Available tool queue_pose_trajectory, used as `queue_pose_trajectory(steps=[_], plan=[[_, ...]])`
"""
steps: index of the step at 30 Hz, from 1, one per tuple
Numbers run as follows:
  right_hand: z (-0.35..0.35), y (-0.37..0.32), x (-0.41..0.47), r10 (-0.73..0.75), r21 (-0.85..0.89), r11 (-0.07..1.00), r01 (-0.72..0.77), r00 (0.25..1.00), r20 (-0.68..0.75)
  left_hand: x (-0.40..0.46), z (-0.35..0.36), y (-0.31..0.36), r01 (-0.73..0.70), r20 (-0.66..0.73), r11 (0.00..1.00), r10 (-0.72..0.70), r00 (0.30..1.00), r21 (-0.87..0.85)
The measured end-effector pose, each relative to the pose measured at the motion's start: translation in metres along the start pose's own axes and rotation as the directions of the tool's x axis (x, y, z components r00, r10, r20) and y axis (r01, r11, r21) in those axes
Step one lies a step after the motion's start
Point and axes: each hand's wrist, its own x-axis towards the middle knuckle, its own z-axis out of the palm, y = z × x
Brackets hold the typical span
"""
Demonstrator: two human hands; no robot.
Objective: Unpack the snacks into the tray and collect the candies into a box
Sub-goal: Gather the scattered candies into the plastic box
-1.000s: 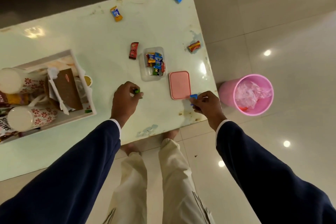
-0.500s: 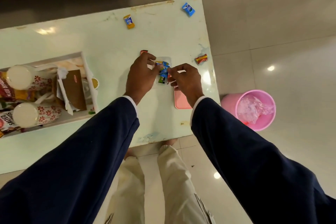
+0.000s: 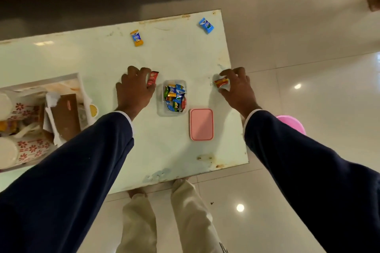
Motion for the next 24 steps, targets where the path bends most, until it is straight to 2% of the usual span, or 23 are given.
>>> queue_pose_trajectory(steps=[2,5,7,9,11,12,13,15,17,19,22,24], plan=[[0.003,0.001,0.009,-0.082,-0.074,0.993,0.088,0.993,0.08,0.002,0.004,0.002,-0.043,-0.017,0.997,0.044,0.999,0.07],[0.007,-0.002,0.016,-0.133,-0.125,0.981,0.147,0.985,0.113,0.0,0.008,0.004,-0.06,-0.016,0.995,0.062,0.998,0.086],[0.008,-0.002,0.018,-0.135,-0.149,0.977,0.152,0.983,0.123,0.002,0.006,0.004,-0.035,0.001,0.996,0.035,0.999,0.083],[0.01,-0.001,0.018,-0.071,-0.133,0.987,0.087,0.99,0.12,0.003,0.004,0.001,0.027,0.034,0.999,-0.027,0.999,0.022],[0.011,-0.001,0.015,0.021,-0.037,0.999,-0.017,0.995,0.102,0.001,0.0,-0.001,0.135,0.062,0.97,-0.125,0.99,-0.202],[0.01,-0.003,0.012,0.076,0.083,0.993,-0.084,0.993,0.095,-0.003,-0.004,0.0,0.192,0.077,0.913,-0.176,0.981,-0.36],[0.008,-0.007,0.008,0.131,0.237,0.959,-0.153,0.986,0.106,-0.008,-0.01,0.003,0.228,0.08,0.84,-0.217,0.973,-0.493],[0.004,-0.021,-0.002,0.19,0.496,0.83,-0.255,0.965,0.18,-0.023,-0.023,0.014,0.23,0.073,0.745,-0.238,0.969,-0.626],[0.001,-0.041,-0.013,0.143,0.614,0.745,-0.261,0.961,0.235,-0.039,-0.031,0.025,0.202,0.102,0.721,-0.18,0.978,-0.663],[0.005,-0.062,-0.023,0.057,0.657,0.72,-0.221,0.963,0.262,-0.051,-0.032,0.035,0.191,0.163,0.707,-0.108,0.981,-0.681],[0.012,-0.089,-0.033,-0.035,0.635,0.76,-0.138,0.967,0.253,-0.058,-0.027,0.046,0.225,0.239,0.724,-0.085,0.967,-0.652],[0.011,-0.099,-0.033,-0.043,0.596,0.797,-0.099,0.975,0.22,-0.057,-0.027,0.049,0.23,0.232,0.795,-0.115,0.966,-0.561]])
